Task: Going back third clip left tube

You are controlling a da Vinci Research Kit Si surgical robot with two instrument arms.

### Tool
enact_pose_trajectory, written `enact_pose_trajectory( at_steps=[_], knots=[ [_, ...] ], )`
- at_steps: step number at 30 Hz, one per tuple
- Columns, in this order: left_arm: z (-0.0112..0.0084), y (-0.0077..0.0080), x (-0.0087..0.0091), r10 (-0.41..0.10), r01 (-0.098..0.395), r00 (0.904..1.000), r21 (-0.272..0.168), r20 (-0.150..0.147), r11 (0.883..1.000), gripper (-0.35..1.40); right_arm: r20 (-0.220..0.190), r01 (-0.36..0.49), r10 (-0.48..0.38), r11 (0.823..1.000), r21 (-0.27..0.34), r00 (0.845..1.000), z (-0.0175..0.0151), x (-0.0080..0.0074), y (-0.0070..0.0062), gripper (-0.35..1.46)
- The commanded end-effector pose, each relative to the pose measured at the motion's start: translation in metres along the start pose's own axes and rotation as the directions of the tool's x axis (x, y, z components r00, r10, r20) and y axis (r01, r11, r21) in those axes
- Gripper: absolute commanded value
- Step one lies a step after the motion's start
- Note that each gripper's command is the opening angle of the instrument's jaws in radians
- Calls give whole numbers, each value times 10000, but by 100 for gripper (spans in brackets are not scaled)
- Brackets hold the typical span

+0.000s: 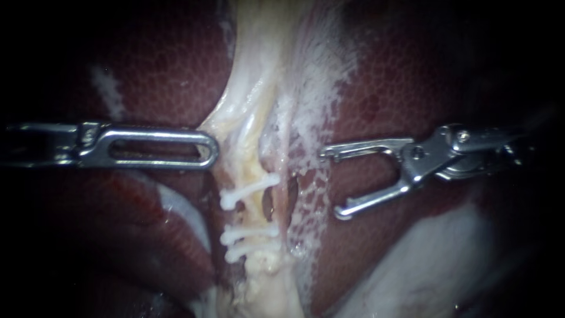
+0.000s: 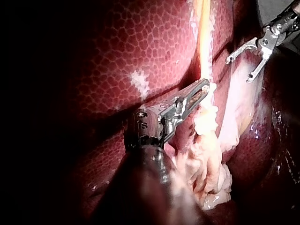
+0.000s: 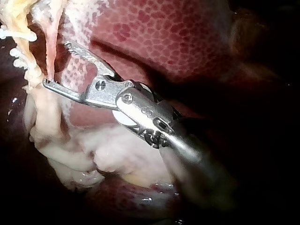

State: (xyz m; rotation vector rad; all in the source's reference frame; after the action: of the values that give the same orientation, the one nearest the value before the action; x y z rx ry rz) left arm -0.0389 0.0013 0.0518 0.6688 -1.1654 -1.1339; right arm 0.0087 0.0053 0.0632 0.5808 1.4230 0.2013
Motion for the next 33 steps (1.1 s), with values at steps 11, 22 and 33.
enact_pose_trajectory(
  at_steps=[11, 22, 33],
  knots=[
    [1, 3, 1, 15, -15, 10000, -4, -1, 10000, -35, 6, -26, 26, 10000, -22, 10000, -2, 7, -7, 60],
    [14, 16, 9, 77, -77, 10000, -67, -25, 9999, -35, 25, -60, 60, 10000, 5, 10000, -8, 11, -10, 60],
    [38, 30, 23, 167, -170, 9996, -140, -209, 9998, -35, 22, 60, -60, 10000, 3, 10000, -7, 17, -17, 60]
  ],
)
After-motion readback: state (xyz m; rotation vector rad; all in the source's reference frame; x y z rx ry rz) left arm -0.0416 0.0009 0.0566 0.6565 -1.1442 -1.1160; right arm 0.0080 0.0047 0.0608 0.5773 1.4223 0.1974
